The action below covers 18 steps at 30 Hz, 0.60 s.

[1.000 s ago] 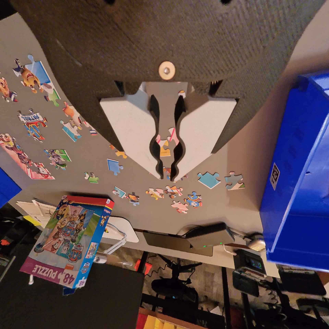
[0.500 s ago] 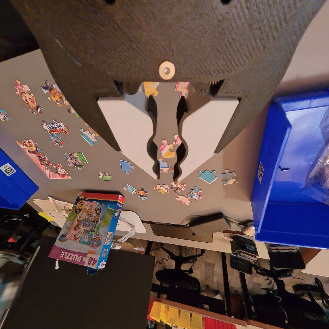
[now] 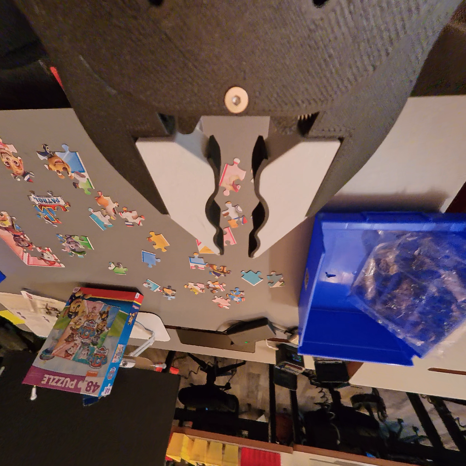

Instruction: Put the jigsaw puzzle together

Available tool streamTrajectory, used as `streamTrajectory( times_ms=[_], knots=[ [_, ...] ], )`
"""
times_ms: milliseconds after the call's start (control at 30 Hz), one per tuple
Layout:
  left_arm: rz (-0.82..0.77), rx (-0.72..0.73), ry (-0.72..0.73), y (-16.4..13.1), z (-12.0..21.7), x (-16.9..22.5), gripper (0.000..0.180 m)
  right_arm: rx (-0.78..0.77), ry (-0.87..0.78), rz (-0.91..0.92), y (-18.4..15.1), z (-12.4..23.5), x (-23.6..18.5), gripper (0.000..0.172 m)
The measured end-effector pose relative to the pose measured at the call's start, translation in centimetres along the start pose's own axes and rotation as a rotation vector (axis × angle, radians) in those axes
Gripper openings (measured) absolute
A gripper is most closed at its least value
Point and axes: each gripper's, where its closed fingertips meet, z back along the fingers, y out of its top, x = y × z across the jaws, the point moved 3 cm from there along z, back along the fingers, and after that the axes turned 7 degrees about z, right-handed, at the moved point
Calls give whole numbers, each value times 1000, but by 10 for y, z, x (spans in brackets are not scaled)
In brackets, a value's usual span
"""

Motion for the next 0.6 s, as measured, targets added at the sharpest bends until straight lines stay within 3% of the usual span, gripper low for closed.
streamTrajectory(
  times_ms=[167, 300, 600],
  knots=[
    [34, 26, 20, -8, 13, -8, 17, 5, 65, 39, 4, -4, -16, 0],
    [77, 75, -53, -19, -16, 2, 13, 34, 99, 60, 14, -4, -28, 0],
    [-125, -135, -278, -93, -119, 125, 10, 132, 141, 34, 43, -16, -44, 0]
  ],
)
